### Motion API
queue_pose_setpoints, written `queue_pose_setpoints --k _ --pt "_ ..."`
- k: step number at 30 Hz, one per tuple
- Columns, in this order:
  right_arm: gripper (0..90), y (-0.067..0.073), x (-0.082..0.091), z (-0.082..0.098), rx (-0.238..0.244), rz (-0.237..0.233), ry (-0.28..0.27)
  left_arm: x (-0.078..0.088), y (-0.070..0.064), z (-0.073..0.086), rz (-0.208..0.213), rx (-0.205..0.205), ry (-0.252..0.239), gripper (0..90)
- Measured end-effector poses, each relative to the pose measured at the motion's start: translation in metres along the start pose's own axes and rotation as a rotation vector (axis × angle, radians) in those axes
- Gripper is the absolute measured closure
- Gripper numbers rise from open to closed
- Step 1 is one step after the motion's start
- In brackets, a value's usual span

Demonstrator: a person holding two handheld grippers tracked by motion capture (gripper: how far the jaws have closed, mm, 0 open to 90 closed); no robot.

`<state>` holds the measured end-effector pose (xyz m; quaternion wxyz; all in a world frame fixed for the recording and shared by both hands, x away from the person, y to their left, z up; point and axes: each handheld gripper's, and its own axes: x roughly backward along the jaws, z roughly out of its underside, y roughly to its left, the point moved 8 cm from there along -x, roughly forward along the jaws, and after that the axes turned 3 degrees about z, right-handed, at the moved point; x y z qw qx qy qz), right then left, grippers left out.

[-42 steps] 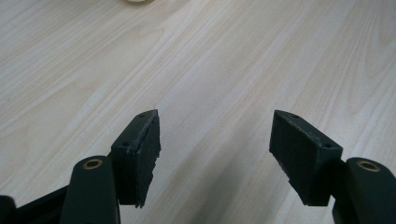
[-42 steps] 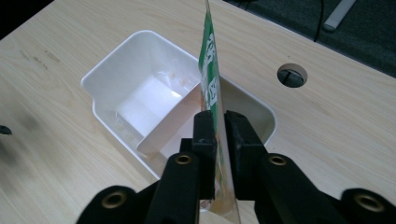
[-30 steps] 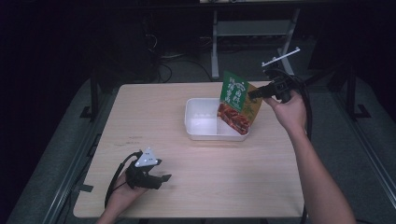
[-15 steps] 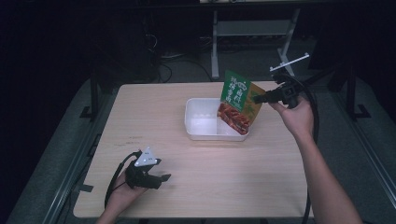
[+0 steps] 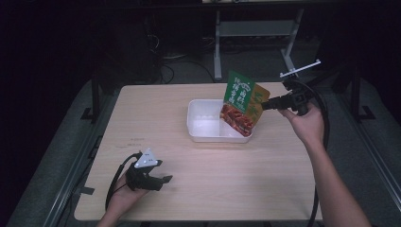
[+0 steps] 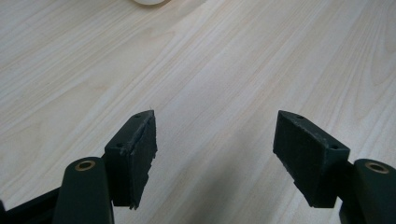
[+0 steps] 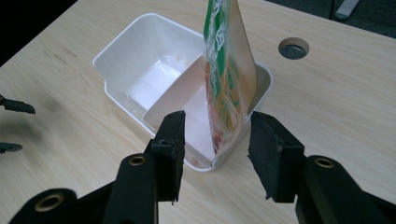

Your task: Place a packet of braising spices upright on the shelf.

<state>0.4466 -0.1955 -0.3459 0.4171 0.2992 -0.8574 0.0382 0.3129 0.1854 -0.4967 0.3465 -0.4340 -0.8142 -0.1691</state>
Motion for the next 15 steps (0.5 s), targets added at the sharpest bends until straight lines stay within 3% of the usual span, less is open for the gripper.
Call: queue_pose_setpoints --k 15 --pt "54.4 -0.006 0.004 0.020 -0.022 -0.020 -0.007 0.000 0.000 0.000 -0.001 0.001 -0.005 29.8"
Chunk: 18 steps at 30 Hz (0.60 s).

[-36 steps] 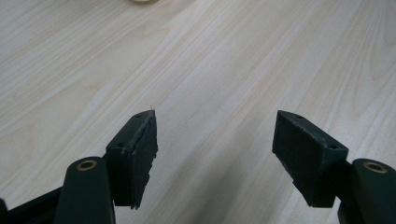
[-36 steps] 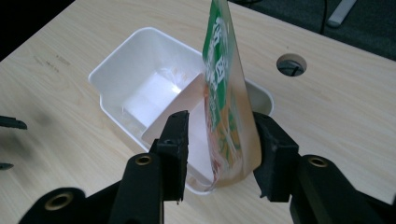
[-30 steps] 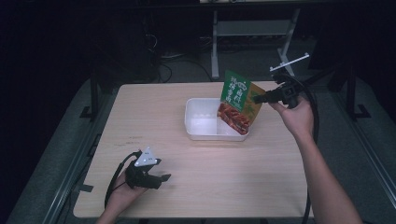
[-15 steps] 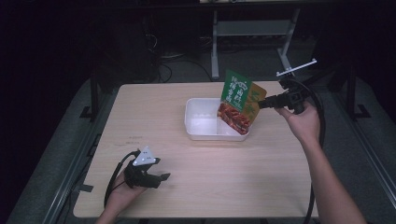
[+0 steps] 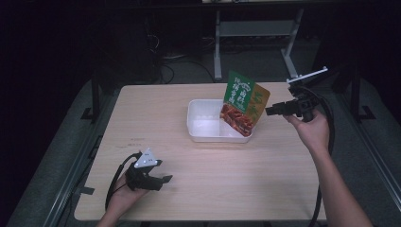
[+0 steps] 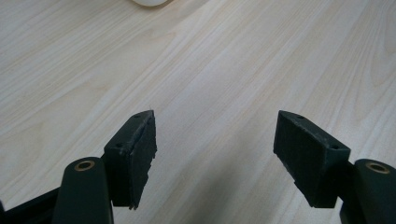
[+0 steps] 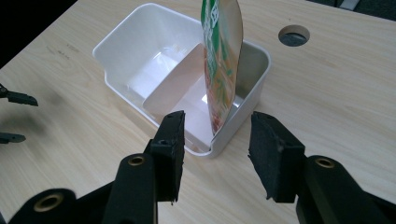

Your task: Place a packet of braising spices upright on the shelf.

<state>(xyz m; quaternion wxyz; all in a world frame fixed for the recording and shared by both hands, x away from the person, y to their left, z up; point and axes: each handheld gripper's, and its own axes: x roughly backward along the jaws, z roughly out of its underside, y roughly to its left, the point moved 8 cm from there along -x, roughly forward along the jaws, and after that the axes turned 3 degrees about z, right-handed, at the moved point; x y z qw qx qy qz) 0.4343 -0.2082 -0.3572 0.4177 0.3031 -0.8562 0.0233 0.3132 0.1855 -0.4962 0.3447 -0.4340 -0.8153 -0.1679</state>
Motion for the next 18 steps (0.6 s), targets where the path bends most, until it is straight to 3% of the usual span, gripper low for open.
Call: queue_pose_setpoints --k 18 --pt "52.9 0.005 -0.003 0.027 0.009 -0.029 0.003 -0.001 -0.001 0.000 0.000 -0.003 -0.001 29.6"
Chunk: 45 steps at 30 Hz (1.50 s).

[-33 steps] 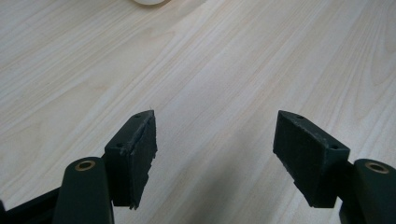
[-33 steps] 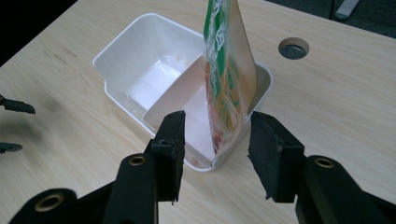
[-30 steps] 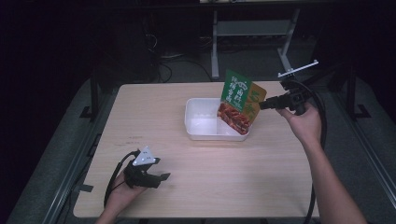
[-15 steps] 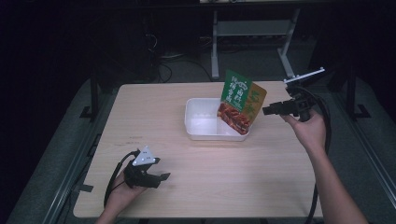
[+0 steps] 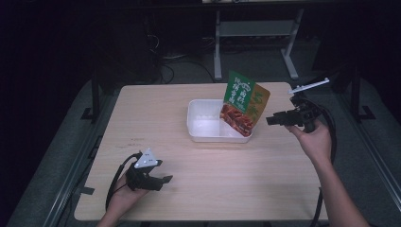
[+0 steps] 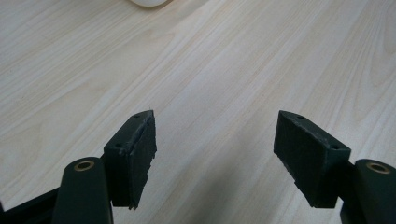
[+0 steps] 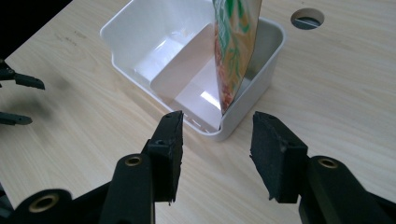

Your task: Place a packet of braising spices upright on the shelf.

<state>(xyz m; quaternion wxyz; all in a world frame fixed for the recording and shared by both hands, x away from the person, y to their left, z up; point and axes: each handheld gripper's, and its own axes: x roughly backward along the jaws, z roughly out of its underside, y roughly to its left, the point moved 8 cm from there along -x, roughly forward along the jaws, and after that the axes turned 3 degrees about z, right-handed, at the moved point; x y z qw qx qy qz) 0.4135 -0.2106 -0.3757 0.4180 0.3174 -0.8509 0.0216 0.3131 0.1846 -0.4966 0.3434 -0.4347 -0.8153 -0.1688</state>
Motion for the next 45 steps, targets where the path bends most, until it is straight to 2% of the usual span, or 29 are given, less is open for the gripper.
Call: queue_pose_setpoints --k 17,31,45 --pt "52.5 0.005 -0.010 0.027 -0.013 -0.044 0.004 0.000 0.000 0.000 0.003 0.001 -0.002 28.9" --pt "52.1 0.015 -0.021 0.047 0.010 -0.059 0.023 0.000 0.000 0.000 0.003 0.001 -0.005 28.7" --pt "51.7 0.022 -0.035 0.070 0.006 -0.082 0.047 0.000 0.000 0.000 0.007 0.006 -0.011 28.6"
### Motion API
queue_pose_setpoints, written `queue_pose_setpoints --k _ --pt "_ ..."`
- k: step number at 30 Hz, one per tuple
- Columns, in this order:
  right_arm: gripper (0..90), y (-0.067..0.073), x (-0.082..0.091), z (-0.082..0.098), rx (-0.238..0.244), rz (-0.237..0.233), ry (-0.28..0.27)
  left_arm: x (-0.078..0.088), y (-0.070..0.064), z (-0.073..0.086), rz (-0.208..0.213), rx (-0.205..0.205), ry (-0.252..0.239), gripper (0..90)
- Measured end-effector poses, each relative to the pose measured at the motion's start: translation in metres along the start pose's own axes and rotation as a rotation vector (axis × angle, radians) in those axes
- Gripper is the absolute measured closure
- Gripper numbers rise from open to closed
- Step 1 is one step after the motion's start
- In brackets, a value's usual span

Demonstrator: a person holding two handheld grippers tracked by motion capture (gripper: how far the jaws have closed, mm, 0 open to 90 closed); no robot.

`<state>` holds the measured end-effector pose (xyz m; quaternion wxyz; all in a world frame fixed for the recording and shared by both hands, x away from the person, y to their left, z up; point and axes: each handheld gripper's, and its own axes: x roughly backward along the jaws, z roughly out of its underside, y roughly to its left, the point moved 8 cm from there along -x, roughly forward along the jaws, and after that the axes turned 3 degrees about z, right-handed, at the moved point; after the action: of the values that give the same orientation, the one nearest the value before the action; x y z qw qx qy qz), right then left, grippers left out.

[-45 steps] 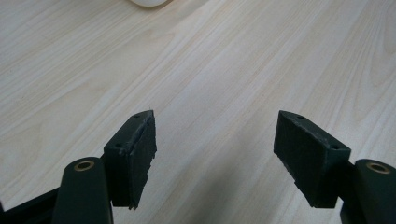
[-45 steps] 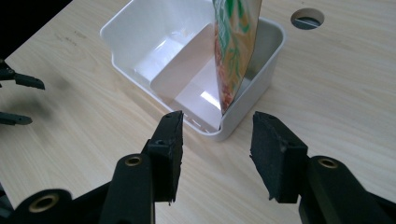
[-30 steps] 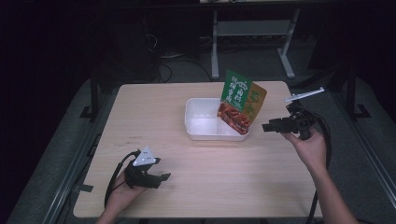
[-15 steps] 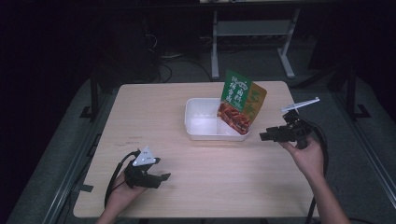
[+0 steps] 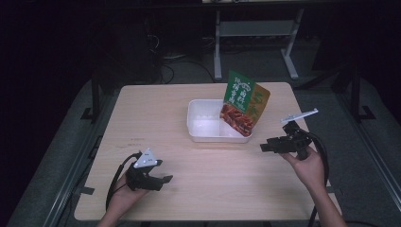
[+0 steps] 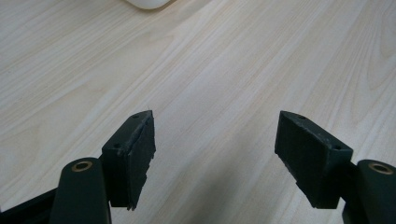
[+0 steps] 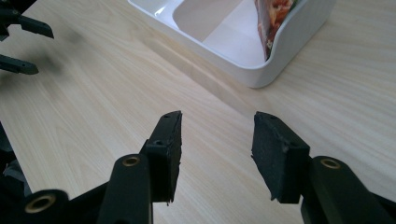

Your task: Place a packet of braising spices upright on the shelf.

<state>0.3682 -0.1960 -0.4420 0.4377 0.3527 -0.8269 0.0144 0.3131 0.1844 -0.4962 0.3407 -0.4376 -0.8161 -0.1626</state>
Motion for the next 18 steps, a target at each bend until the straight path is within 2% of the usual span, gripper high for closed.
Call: queue_pose_setpoints --k 9,18 --pt "51.6 0.006 -0.008 0.011 0.002 -0.015 0.008 0.000 0.000 0.000 0.000 -0.004 0.000 28.7" --pt "51.6 0.017 -0.017 0.020 0.029 -0.020 0.022 0.000 0.000 0.000 0.001 -0.003 -0.004 28.7"
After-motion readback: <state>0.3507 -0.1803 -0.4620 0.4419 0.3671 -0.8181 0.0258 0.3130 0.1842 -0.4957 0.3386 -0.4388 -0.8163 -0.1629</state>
